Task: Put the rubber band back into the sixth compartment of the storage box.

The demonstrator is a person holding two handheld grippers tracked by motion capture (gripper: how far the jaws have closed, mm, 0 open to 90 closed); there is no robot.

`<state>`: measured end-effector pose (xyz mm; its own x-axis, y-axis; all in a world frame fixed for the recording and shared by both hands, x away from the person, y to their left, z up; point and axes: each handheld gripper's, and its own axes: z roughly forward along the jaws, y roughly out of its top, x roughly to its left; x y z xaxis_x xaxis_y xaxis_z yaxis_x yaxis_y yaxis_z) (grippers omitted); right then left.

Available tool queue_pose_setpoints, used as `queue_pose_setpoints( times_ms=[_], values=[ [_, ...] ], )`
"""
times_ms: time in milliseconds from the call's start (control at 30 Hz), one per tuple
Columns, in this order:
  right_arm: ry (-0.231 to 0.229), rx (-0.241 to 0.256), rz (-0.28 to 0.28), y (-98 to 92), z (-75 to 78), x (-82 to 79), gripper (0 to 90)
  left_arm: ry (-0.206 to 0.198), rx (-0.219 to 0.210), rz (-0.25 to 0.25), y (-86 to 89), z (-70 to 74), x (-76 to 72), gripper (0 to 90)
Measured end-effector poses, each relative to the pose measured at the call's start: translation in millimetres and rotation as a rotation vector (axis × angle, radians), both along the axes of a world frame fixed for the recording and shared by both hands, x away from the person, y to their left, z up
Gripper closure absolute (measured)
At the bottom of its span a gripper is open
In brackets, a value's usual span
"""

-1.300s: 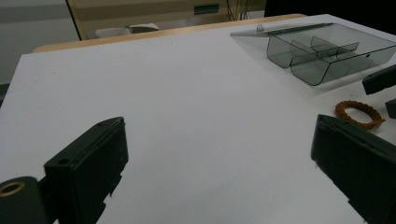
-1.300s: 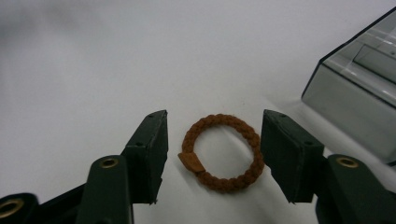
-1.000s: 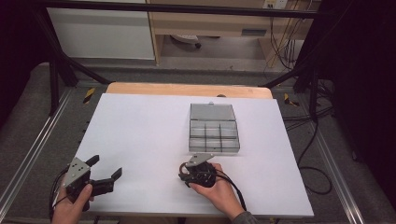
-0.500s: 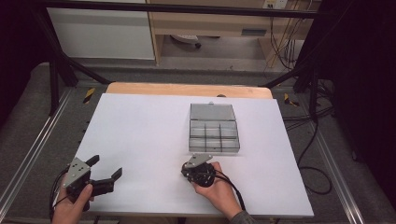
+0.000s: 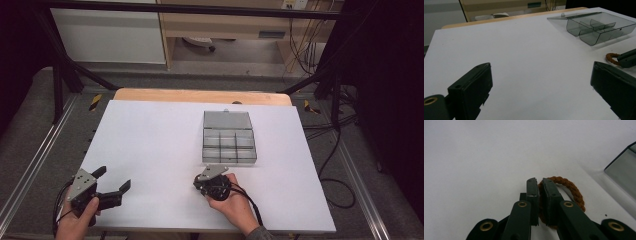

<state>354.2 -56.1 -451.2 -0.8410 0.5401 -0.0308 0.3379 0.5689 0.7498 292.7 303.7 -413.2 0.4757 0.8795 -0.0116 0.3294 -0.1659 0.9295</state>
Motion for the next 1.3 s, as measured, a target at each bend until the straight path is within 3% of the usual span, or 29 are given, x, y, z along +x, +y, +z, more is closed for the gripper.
queue_pose_setpoints(
  times_ms=[1000,1300],
  values=[
    [-0.023,0.067,-0.004,-6.7,11.5,0.2,84.4,-0.003,-0.004,0.007,0.5,0.0,0.2,4.2],
    [-0.053,0.113,-0.001,-9.1,28.2,-2.0,84.4,-0.002,-0.001,0.003,0.3,0.3,0.4,4.2]
  ],
)
